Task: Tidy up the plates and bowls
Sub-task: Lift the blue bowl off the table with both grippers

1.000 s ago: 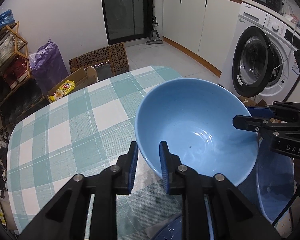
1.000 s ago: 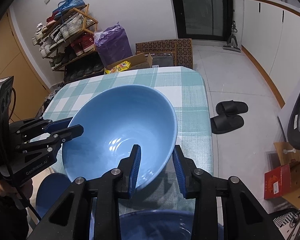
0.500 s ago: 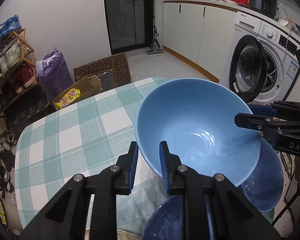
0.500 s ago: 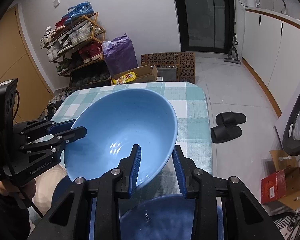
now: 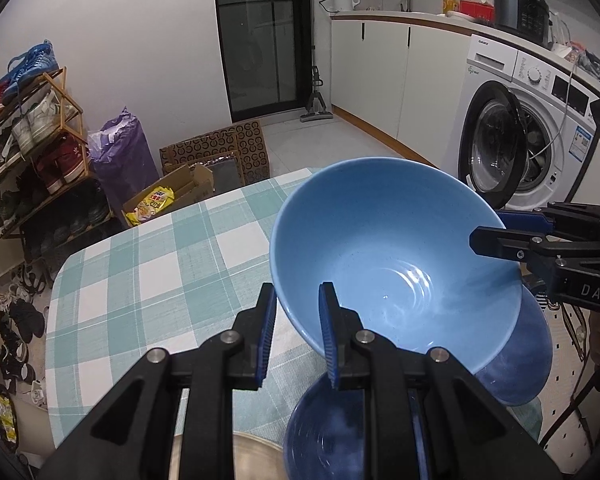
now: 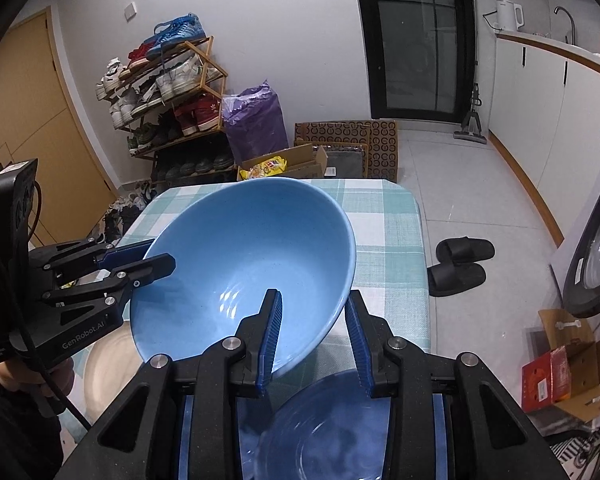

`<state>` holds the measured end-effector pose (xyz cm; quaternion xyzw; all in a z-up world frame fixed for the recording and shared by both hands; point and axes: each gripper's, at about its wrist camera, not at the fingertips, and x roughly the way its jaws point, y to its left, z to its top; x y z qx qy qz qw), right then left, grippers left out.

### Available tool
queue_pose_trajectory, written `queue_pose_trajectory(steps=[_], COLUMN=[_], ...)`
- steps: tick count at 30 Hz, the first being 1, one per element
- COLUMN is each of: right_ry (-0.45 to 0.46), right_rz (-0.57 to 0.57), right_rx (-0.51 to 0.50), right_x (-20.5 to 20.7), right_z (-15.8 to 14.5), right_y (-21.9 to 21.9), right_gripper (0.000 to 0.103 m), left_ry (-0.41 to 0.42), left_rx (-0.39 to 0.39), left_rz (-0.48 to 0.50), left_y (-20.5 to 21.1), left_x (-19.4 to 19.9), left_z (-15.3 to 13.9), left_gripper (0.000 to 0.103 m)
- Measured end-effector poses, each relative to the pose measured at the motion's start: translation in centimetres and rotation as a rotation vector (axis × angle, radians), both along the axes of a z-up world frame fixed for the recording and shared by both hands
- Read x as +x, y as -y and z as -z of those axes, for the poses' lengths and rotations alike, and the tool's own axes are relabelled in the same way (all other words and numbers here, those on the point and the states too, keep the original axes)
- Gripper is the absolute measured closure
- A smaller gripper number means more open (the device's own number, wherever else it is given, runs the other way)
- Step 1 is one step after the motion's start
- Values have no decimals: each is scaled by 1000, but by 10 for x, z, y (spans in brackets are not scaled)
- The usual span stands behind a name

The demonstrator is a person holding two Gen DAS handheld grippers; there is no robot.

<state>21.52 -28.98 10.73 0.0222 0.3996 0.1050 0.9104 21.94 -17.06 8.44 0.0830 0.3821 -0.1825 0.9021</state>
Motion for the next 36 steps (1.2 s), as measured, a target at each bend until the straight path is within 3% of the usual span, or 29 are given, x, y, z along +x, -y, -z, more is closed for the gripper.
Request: queue_pose_trajectory(steps=[36], right_ry=[1], right_rz=[-34], right_rx=[-3], right_x=[-70], right_z=[3], right_y=[-43], right_gripper=[69], left_ry=[31], left_rx=[1], left_rz=[-14], left_y=[-35], left_x=[-62], left_z=[0], left_gripper=[83])
